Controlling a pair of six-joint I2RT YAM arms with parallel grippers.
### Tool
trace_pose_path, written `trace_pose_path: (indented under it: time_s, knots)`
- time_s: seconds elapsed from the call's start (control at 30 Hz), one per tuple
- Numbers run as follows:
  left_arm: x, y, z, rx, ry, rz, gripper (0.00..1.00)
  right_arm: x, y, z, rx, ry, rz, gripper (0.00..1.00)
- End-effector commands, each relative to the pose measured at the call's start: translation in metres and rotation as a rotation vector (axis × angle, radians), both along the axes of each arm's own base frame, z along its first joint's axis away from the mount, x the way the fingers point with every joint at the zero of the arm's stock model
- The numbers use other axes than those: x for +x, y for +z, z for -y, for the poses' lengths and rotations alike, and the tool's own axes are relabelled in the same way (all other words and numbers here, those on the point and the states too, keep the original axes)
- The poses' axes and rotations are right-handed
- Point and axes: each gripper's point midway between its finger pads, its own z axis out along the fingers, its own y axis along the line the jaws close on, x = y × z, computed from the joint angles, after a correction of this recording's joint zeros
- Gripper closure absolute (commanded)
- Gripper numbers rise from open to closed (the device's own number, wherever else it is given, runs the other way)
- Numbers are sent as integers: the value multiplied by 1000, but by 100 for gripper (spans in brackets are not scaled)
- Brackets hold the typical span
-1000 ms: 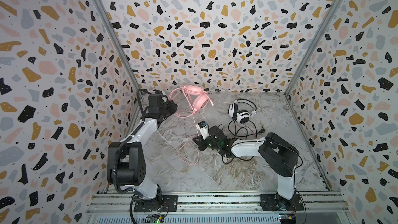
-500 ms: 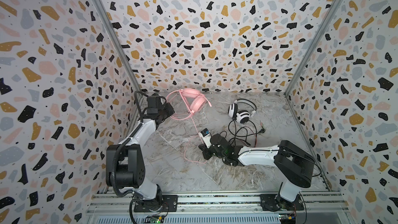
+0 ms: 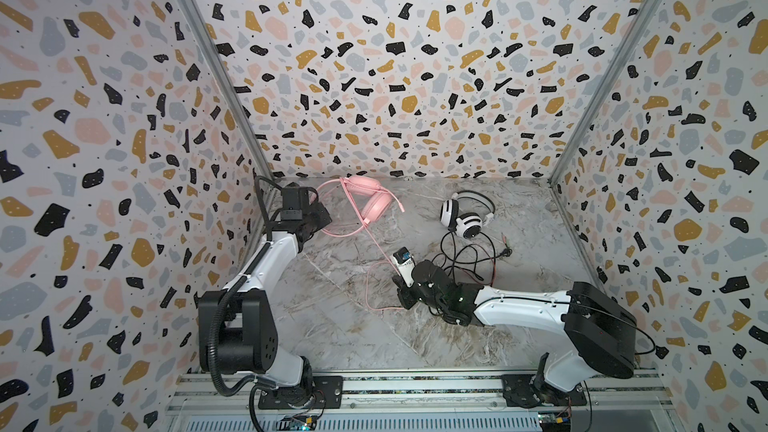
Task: Wrap the headphones
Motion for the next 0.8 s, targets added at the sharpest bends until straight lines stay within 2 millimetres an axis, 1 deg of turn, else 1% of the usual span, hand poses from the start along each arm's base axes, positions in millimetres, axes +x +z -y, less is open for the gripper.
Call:
trace_pose_path:
  time_s: [0.0,0.1,0.17,0.23,0.37,0.4,0.47,0.57,0.63,0.67,0.77]
  knots:
    - [22,59,-22,32,94,199,100,-7,16,13,-46,3,36,94]
    - [21,57,-22,35,97,192,100,-6,33,18,-54,-13,82,94]
    - [20,59,-23,32,106,208,100,-4,40,18,-48,-7,94,94]
    - [18,63,-25,49,114,212,100,-4,44,18,-50,3,105,94]
    - [12,69,-35,91,162,227,100,-5,53,18,-21,10,96,95]
    - [11,71,-36,95,169,230,100,-8,55,17,5,27,89,95]
    - [8,75,-40,107,189,245,100,-13,54,18,55,71,54,95]
    - [8,76,-45,111,213,266,100,-34,58,19,218,230,-46,95]
    - [10,73,-50,115,222,254,100,-43,67,25,323,285,-79,94]
    - [10,69,-54,115,235,246,100,-44,70,30,350,289,-89,94]
    - [17,60,-61,93,246,227,100,-46,73,39,355,291,-99,94]
